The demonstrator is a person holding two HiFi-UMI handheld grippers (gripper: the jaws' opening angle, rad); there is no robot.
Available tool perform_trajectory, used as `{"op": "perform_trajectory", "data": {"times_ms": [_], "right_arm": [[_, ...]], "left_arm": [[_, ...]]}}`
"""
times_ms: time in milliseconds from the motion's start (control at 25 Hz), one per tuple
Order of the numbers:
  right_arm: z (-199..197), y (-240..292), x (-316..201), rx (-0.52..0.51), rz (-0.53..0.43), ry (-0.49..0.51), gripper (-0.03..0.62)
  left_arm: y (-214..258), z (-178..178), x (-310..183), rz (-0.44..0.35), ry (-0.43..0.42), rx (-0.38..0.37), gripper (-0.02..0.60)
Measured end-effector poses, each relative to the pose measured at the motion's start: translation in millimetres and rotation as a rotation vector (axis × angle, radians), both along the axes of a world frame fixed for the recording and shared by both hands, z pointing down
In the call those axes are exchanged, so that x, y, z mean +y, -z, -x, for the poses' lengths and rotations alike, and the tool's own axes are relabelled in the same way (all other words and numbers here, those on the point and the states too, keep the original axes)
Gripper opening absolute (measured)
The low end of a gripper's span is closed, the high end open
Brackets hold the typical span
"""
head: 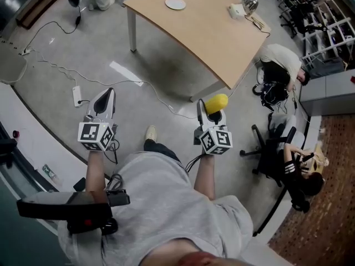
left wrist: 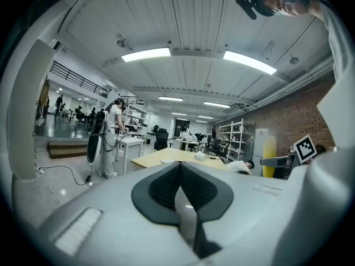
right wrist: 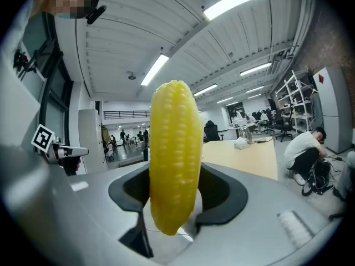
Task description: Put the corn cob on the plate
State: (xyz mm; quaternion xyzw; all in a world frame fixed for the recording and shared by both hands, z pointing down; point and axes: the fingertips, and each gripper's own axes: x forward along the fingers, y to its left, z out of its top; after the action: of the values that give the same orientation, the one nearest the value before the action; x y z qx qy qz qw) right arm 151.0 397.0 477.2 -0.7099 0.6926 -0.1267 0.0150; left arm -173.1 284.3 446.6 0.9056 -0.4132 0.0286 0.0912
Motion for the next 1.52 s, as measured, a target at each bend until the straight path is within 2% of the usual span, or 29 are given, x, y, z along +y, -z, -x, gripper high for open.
{"op": "perform_trajectory", "data": {"times_ms": [240,600,1160,1520], "right_arm": [[-27,-3,-47,0.003,-0.009,0.031,0.235],[-55,-14,-92,-0.008,-0.011,0.058,0.235],[-51,-27,-128,-0.037,0.014,0.089,0.235],[-49,-28,-194,-0.033,0.010,0.038,0.235]], "left_arm": [[2,-28,-38,-0.021,0.020,0.000,0.018],[-1,-47,-70,-0.025,0.055,-0.011,0.018],[-9,-66,-108,-0.013,0.037,-0.026,0.018],[-12,-64,-185,-0.004,-0.008,-0.028,0.018]]}}
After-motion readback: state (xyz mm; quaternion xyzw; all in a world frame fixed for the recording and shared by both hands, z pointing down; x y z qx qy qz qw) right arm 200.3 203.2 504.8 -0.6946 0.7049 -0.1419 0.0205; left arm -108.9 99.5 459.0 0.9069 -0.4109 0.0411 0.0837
